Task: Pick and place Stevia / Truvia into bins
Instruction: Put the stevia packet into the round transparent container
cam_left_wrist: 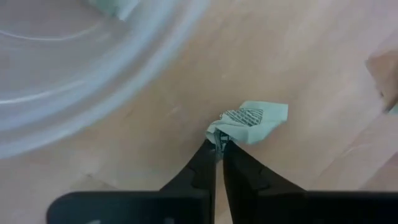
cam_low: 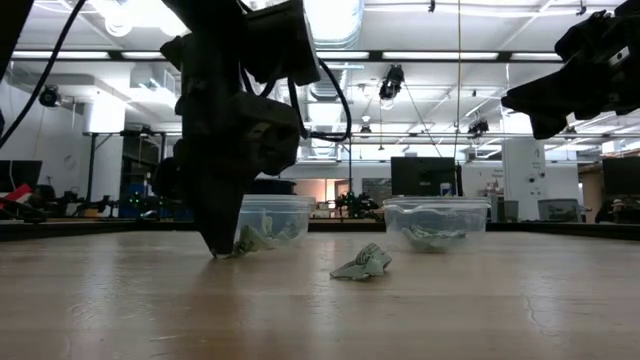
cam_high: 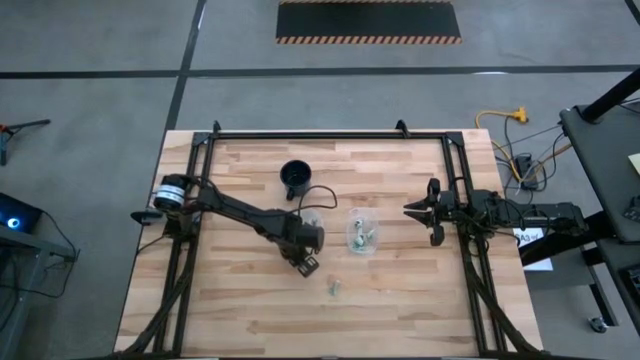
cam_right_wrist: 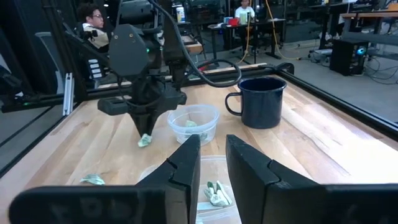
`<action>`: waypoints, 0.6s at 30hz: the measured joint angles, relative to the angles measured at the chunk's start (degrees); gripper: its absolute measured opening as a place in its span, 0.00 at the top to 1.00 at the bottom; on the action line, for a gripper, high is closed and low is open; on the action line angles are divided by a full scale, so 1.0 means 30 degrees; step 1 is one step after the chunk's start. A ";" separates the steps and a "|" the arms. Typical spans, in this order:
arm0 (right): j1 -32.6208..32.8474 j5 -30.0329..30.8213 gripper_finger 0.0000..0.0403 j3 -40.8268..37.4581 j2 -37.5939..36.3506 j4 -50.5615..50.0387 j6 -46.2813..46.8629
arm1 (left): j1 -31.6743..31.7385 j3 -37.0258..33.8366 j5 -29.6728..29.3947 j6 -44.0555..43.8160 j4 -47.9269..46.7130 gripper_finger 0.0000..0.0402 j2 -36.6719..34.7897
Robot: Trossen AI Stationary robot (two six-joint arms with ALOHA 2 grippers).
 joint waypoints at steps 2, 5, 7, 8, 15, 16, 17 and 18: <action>0.0001 0.0000 0.83 0.0000 0.0000 0.0000 0.0000 | -0.0067 0.0205 -0.0283 -0.0009 -0.0082 1.00 -0.0225; 0.0005 0.0000 0.82 0.0000 0.0000 0.0007 0.0000 | -0.0169 0.0622 -0.1299 -0.0250 -0.0071 1.00 -0.0794; 0.0000 0.0000 0.81 0.0000 0.0000 0.0000 0.0000 | -0.0238 0.0885 -0.1970 -0.0426 0.0107 1.00 -0.1436; 0.0007 -0.0007 0.81 0.0000 0.0000 0.0000 0.0000 | -0.0262 0.1035 -0.2306 -0.0460 0.0075 1.00 -0.1586; 0.0003 0.0001 0.80 0.0000 0.0000 0.0006 0.0002 | -0.0218 0.1716 -0.4807 -0.0509 0.0156 1.00 -0.2790; 0.0000 0.0043 0.80 0.0000 -0.0008 0.0014 0.0000 | -0.0184 0.1712 -0.5317 -0.0696 0.0141 1.00 -0.2882; 0.0007 -0.0007 0.81 0.0000 -0.0015 0.0000 0.0000 | -0.0147 0.1677 -0.5798 -0.1024 0.0054 1.00 -0.2973; 0.0007 -0.0015 0.81 0.0000 0.0000 0.0000 0.0000 | -0.0109 0.1571 -0.6230 -0.1373 -0.0240 1.00 -0.3042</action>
